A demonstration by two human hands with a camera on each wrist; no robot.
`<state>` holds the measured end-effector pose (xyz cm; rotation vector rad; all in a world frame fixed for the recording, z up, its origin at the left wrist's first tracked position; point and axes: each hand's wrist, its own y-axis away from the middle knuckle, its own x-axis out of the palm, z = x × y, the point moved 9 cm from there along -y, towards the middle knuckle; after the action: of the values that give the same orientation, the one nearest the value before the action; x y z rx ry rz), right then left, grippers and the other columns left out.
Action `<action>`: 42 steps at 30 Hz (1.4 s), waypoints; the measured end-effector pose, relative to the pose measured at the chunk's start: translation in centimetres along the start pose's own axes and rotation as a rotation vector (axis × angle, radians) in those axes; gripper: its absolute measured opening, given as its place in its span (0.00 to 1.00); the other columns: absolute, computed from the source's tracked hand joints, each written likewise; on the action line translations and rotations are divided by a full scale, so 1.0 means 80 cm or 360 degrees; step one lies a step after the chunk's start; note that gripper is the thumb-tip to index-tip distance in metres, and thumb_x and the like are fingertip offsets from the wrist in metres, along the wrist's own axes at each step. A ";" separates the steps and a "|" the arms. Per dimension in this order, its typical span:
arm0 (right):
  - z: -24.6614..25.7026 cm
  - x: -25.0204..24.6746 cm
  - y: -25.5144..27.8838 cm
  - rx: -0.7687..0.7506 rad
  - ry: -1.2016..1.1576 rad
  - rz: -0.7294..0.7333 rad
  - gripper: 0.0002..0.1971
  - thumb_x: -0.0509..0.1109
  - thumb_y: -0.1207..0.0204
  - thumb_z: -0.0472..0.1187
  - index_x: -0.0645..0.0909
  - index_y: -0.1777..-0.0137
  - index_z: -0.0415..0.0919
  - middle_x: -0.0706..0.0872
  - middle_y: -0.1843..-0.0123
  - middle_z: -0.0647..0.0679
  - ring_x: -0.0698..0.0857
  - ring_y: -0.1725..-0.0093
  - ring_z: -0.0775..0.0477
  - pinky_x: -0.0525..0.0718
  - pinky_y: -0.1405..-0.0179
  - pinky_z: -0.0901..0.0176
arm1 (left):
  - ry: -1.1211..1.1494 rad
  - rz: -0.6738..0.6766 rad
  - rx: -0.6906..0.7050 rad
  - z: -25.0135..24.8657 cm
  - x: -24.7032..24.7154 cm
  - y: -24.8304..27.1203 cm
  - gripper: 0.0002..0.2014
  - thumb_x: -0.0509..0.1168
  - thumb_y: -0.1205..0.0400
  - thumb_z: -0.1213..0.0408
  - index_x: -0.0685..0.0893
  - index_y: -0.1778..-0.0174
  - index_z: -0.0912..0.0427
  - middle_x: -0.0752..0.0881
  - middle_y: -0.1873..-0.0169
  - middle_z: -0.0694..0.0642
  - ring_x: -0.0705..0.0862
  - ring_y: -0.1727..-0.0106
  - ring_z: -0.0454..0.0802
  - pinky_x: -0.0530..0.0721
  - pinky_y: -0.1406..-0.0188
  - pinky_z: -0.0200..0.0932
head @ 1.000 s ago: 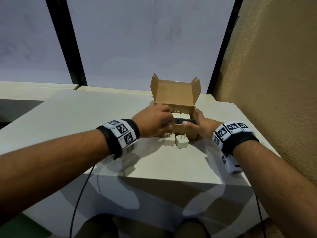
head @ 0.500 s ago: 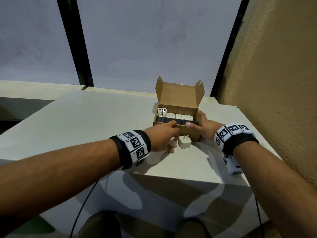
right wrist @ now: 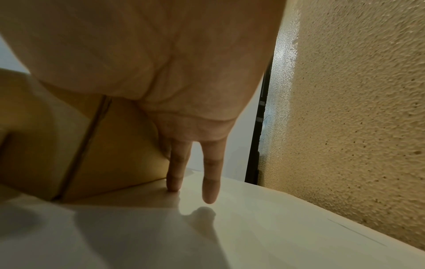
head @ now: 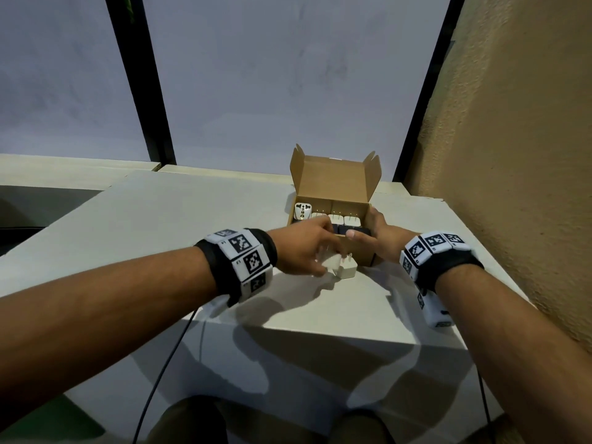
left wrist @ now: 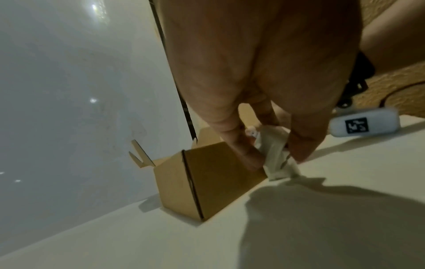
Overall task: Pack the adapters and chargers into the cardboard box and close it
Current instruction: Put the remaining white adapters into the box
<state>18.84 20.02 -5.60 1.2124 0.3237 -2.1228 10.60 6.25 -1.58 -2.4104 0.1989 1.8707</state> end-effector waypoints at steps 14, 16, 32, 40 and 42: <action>0.007 -0.003 0.011 0.0047 0.0062 0.0012 0.54 0.58 0.36 0.79 0.43 0.14 0.55 0.71 0.19 0.43 0.77 0.25 0.35 0.72 0.24 0.38 | 0.0061 -0.0389 -0.0343 0.059 -0.067 -0.066 0.27 0.59 0.20 0.76 0.75 0.25 0.52 0.79 0.30 0.58 0.76 0.29 0.57 0.75 0.33 0.49; 0.007 -0.003 0.011 0.0040 0.0070 0.0019 0.53 0.58 0.34 0.79 0.43 0.14 0.55 0.71 0.18 0.43 0.76 0.25 0.35 0.71 0.24 0.38 | -0.0024 -0.0449 -0.0409 0.066 -0.066 -0.073 0.23 0.61 0.18 0.70 0.75 0.27 0.51 0.79 0.31 0.56 0.78 0.31 0.56 0.77 0.37 0.49; -0.003 -0.002 0.003 0.0047 0.0088 0.0031 0.50 0.60 0.28 0.74 0.41 0.14 0.52 0.70 0.18 0.43 0.75 0.24 0.35 0.71 0.24 0.38 | -0.0564 -0.0237 -0.0448 0.087 -0.038 -0.089 0.19 0.67 0.23 0.65 0.82 0.35 0.51 0.77 0.35 0.54 0.78 0.38 0.56 0.76 0.39 0.52; 0.000 -0.004 0.008 0.0041 0.0119 0.0014 0.48 0.61 0.23 0.69 0.41 0.14 0.49 0.70 0.18 0.43 0.75 0.24 0.36 0.71 0.24 0.44 | -0.0533 -0.0271 -0.0477 0.094 -0.033 -0.095 0.18 0.64 0.19 0.60 0.79 0.32 0.53 0.78 0.38 0.57 0.77 0.36 0.57 0.75 0.39 0.53; 0.001 -0.004 0.009 0.0041 0.0118 0.0013 0.47 0.61 0.23 0.68 0.41 0.14 0.48 0.70 0.18 0.43 0.75 0.24 0.36 0.71 0.25 0.45 | -0.0534 -0.0282 -0.0482 0.096 -0.033 -0.094 0.18 0.63 0.19 0.58 0.80 0.32 0.54 0.79 0.37 0.56 0.77 0.36 0.57 0.75 0.39 0.53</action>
<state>19.38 19.62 -5.20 1.3075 0.3239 -2.0843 3.80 14.96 -1.02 -2.1379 -0.3317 2.3135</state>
